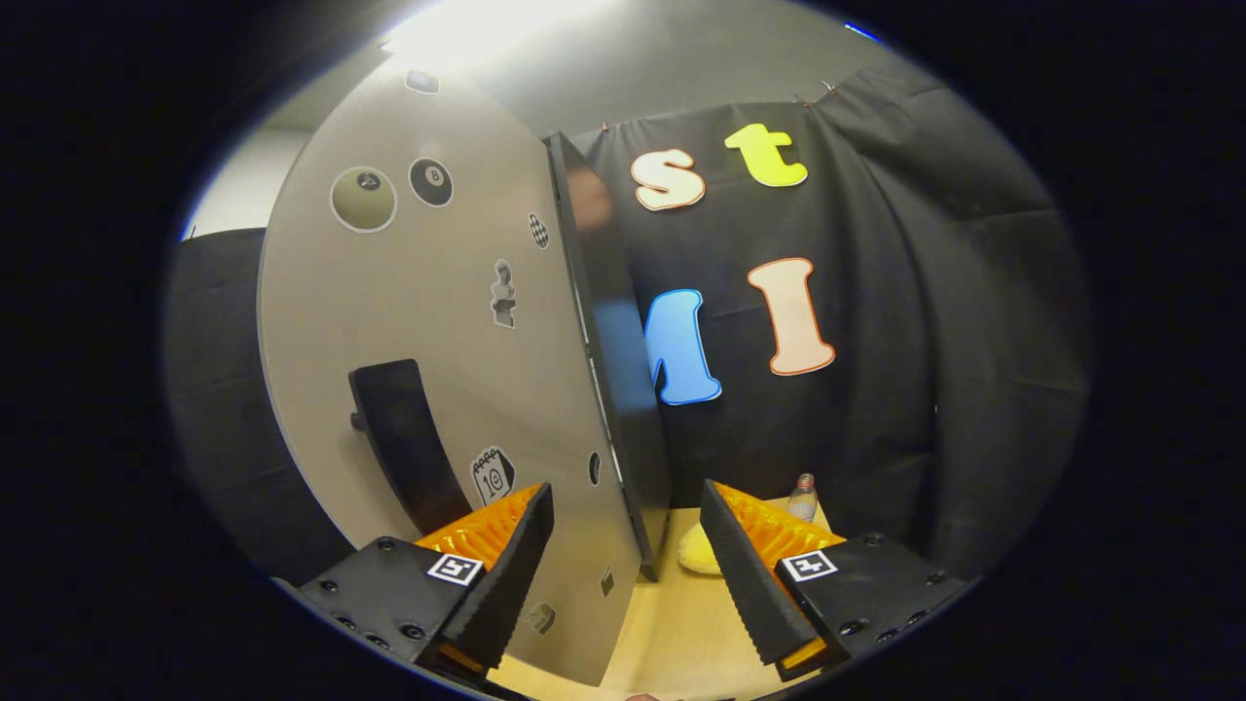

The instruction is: Open the shoe cabinet door, grab the shoes and put them into the shoe cabinet, then close the shoe cabinet door.

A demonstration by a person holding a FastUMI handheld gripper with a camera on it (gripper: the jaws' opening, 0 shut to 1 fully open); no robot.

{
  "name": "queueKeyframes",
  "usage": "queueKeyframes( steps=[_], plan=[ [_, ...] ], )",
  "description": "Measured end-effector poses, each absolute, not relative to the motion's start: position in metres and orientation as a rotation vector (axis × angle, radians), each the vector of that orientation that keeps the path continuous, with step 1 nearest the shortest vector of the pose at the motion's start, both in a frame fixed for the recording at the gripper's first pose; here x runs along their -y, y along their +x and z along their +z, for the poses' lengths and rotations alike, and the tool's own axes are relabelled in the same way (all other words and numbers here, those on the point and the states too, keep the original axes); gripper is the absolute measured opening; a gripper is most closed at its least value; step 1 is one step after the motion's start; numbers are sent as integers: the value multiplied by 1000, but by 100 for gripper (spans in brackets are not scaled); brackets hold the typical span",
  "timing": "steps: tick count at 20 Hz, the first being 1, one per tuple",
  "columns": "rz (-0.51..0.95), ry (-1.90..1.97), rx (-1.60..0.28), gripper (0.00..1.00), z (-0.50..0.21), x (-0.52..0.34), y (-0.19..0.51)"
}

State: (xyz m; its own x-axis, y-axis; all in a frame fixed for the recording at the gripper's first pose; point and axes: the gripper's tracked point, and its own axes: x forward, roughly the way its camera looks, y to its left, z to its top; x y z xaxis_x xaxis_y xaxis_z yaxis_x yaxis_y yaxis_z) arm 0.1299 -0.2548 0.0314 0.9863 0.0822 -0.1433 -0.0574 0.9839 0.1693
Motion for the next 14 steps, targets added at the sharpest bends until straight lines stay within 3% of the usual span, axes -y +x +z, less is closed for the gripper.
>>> queueKeyframes(
  steps=[14],
  plan=[
    [-95, -29, -97, 96, 37, 149, 141]
  ],
)
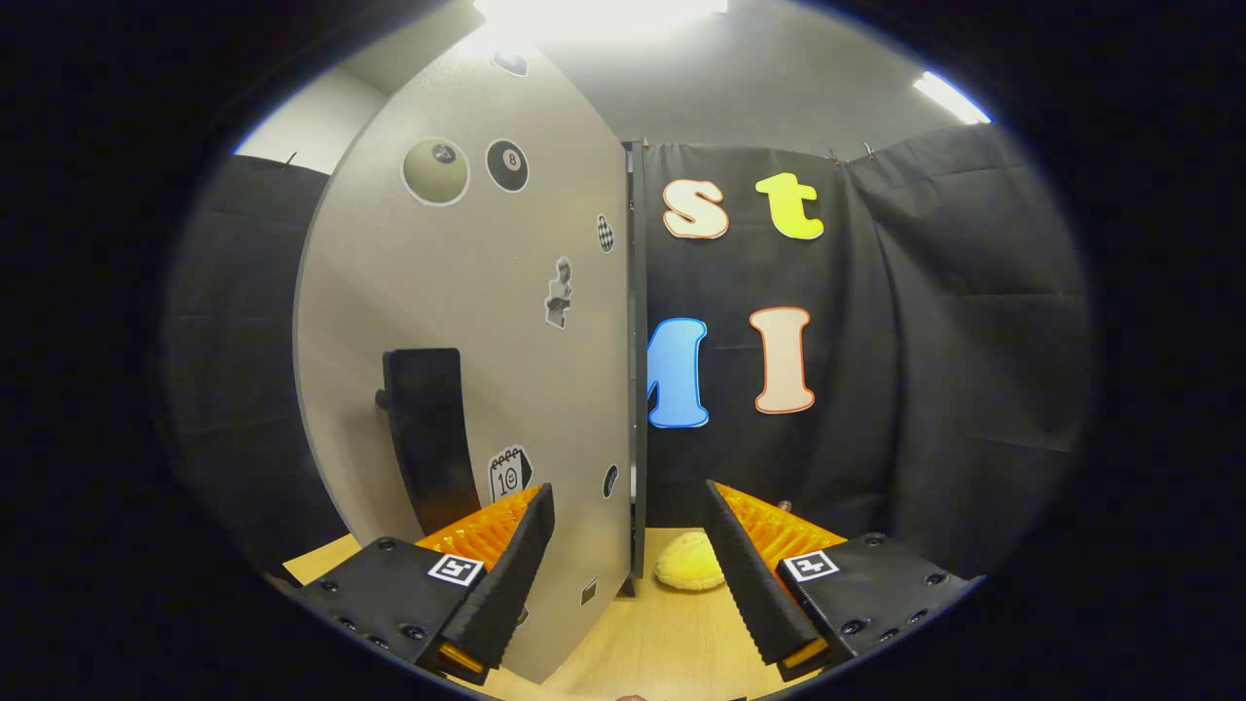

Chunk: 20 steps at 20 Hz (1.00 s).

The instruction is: Open the shoe cabinet door, grab the shoes and put them into the shoe cabinet, then close the shoe cabinet door.

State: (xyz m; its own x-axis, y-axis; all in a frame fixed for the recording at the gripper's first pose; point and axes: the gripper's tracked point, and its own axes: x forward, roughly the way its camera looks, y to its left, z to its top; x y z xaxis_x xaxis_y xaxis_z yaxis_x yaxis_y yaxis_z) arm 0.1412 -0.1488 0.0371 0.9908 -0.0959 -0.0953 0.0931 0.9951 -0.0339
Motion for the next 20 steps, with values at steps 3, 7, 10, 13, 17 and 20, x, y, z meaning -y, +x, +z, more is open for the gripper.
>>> queueKeyframes(
  steps=[3, 7, 10, 13, 17, 20],
  plan=[
    [-144, -51, -79, 96, 40, 121, 149],
    [-168, -132, -49, 96, 42, 75, 172],
    [-166, -226, -60, 96, 34, 44, 199],
    [-101, -191, -80, 98, 25, 13, 209],
    [-62, -106, -75, 98, 27, 4, 209],
    [-41, -66, -53, 98, 36, 7, 215]
  ],
)
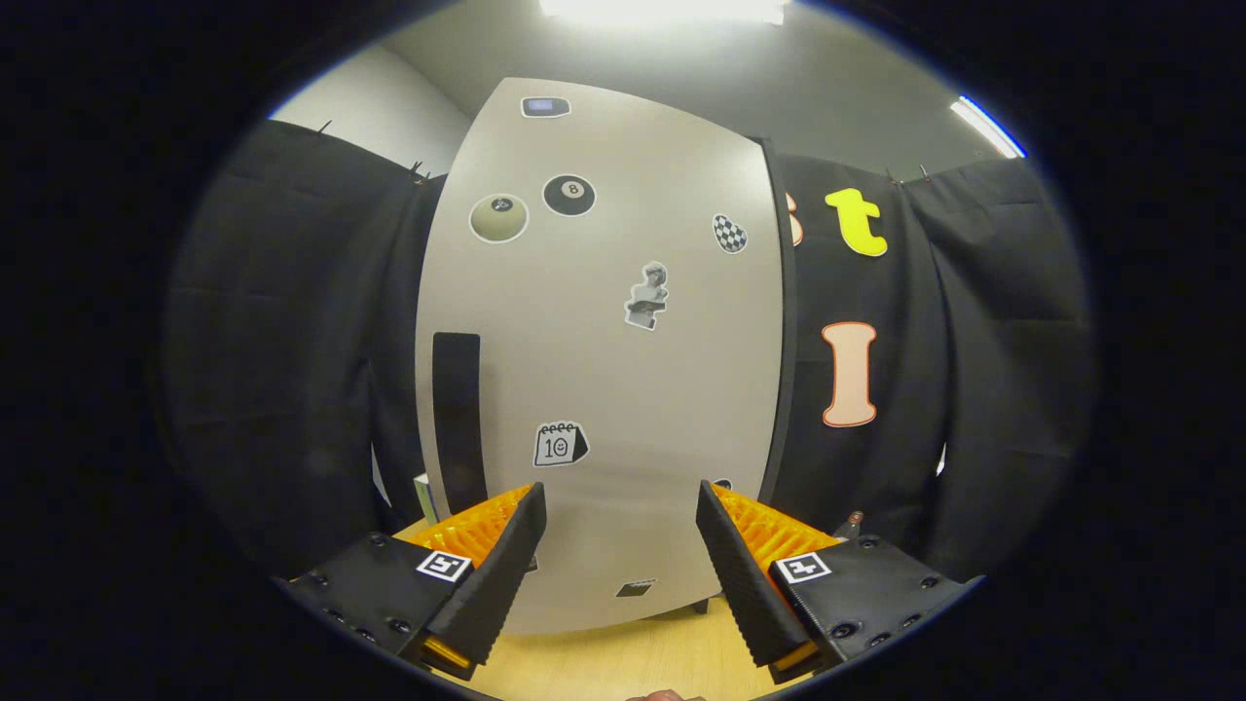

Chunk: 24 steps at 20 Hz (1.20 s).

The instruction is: Open the shoe cabinet door, grab the shoes and put them into the shoe cabinet, then close the shoe cabinet door.

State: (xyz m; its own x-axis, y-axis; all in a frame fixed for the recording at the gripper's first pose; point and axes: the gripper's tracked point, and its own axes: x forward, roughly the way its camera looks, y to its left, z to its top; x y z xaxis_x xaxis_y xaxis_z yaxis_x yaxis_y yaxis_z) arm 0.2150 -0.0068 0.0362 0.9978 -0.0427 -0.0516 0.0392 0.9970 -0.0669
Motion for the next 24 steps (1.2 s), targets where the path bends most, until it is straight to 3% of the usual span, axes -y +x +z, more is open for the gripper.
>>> queueKeyframes(
  steps=[7, 24],
  plan=[
    [8, -51, 15, 97, 63, 4, 228],
    [15, -6, -19, 97, 57, -14, 213]
  ],
)
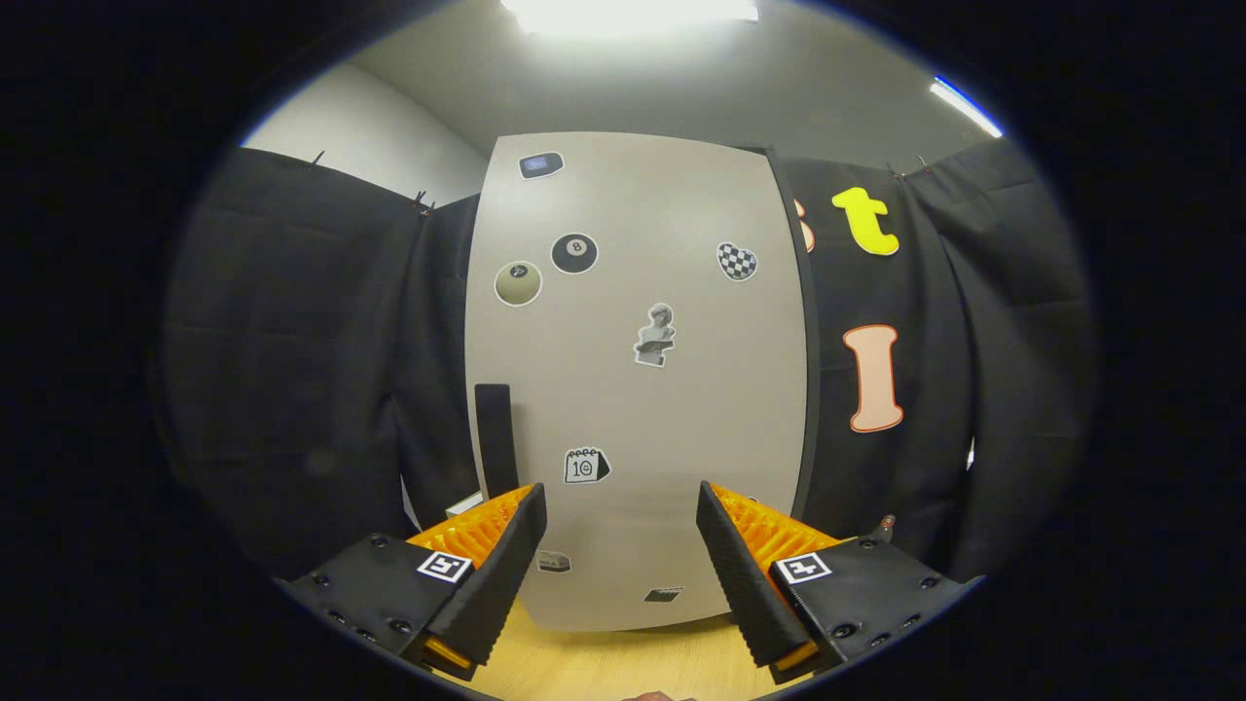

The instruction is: Open the shoe cabinet door, grab the shoes and put them into the shoe cabinet, then close the shoe cabinet door.

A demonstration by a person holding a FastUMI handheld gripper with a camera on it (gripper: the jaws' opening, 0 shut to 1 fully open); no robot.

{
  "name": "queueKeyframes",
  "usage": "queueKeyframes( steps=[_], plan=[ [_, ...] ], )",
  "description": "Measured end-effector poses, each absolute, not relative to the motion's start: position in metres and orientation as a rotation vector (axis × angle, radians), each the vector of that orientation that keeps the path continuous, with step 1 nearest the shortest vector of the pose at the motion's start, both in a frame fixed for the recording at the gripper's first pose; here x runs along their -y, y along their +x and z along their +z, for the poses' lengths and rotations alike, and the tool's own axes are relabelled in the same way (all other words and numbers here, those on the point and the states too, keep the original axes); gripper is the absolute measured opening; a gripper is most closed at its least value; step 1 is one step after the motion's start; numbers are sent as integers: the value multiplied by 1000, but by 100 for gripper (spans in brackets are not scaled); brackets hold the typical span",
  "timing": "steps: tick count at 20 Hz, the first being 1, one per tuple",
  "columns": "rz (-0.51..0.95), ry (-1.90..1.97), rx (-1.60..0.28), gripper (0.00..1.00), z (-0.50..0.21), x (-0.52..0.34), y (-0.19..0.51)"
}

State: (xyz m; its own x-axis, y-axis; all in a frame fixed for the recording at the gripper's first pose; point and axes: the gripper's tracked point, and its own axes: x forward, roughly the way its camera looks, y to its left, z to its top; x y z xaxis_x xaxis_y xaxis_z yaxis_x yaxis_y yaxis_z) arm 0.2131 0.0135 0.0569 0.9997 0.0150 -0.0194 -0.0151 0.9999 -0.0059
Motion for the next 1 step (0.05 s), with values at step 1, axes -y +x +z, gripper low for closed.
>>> queueKeyframes(
  steps=[1],
  plan=[
    [12, -5, -20, 97, 57, -13, 212]
  ],
)
